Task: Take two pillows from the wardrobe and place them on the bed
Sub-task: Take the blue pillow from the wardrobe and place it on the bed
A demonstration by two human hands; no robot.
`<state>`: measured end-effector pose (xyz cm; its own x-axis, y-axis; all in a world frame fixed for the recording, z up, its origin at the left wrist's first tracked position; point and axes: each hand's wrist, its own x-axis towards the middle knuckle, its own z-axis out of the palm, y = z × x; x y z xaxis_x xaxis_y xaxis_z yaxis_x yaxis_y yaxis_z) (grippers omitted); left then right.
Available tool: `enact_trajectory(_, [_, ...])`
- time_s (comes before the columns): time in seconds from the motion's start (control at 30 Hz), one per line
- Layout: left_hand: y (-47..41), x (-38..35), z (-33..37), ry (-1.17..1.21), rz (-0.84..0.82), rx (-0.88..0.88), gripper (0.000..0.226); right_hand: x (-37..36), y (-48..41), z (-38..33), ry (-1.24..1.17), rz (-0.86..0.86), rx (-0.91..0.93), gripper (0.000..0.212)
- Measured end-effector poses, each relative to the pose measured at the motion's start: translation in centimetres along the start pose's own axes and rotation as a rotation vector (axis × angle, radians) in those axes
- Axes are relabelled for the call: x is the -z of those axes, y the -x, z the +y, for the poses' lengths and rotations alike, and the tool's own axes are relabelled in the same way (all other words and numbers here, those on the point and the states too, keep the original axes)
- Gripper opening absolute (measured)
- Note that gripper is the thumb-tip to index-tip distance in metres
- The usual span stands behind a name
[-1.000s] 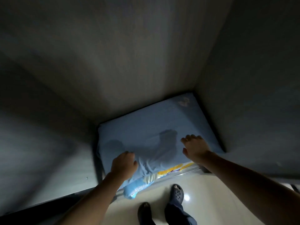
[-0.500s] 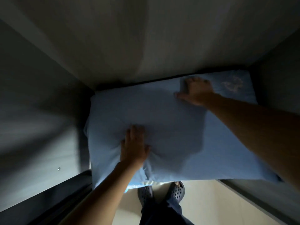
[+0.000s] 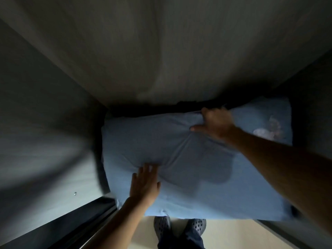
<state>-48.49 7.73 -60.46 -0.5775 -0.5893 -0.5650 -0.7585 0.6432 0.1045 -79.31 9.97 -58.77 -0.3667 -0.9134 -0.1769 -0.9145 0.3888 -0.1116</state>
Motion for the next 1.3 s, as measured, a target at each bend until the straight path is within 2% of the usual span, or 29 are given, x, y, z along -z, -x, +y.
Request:
enact_trajectory(0.1, [1.6,4.3,-0.6,0.024,0.133,0.026,0.066,2.0,5.5,-2.1,-0.022,0.029,-0.01,0.072])
enact_trajectory(0.17, [2.8,6.9,-0.7,0.04,0.176,0.027,0.074,3.2,9.5,-3.5,-0.052,0.103,0.022,0.063])
enact_trajectory(0.3, [6.1,10.4,-0.2,0.008,0.114,-0.04,0.084,5.0,16.7,-6.4,-0.078,0.158,0.072,0.052])
enact_trajectory(0.43, [9.4,11.2,1.0,-0.059,0.049,-0.103,0.083,6.3,21.6,-8.0,-0.09,0.224,0.119,0.048])
enact_trajectory(0.63, [13.9,10.9,0.0,-0.061,0.044,-0.235,0.088,9.5,27.6,-10.3,-0.078,0.435,0.166,0.059])
enact_trajectory(0.73, [15.6,10.2,-1.1,-0.107,0.087,-0.307,0.073,10.0,30.1,-12.2,0.011,0.431,0.13,0.05])
enact_trajectory(0.97, [23.1,8.9,-1.2,-0.232,0.121,-0.552,0.036,11.7,39.6,-17.3,0.066,0.421,0.019,0.052])
enact_trajectory(1.07, [26.9,8.7,-0.5,-0.258,0.19,-0.685,0.021,13.0,44.2,-17.9,0.078,0.409,-0.06,0.054])
enact_trajectory(1.2, [31.2,10.1,1.7,-0.263,0.313,-0.866,0.011,15.4,49.4,-17.3,0.085,0.437,-0.15,0.052])
enact_trajectory(1.3, [34.7,11.9,4.0,-0.344,0.411,-0.994,0.017,17.5,53.0,-16.6,0.077,0.467,-0.212,0.052])
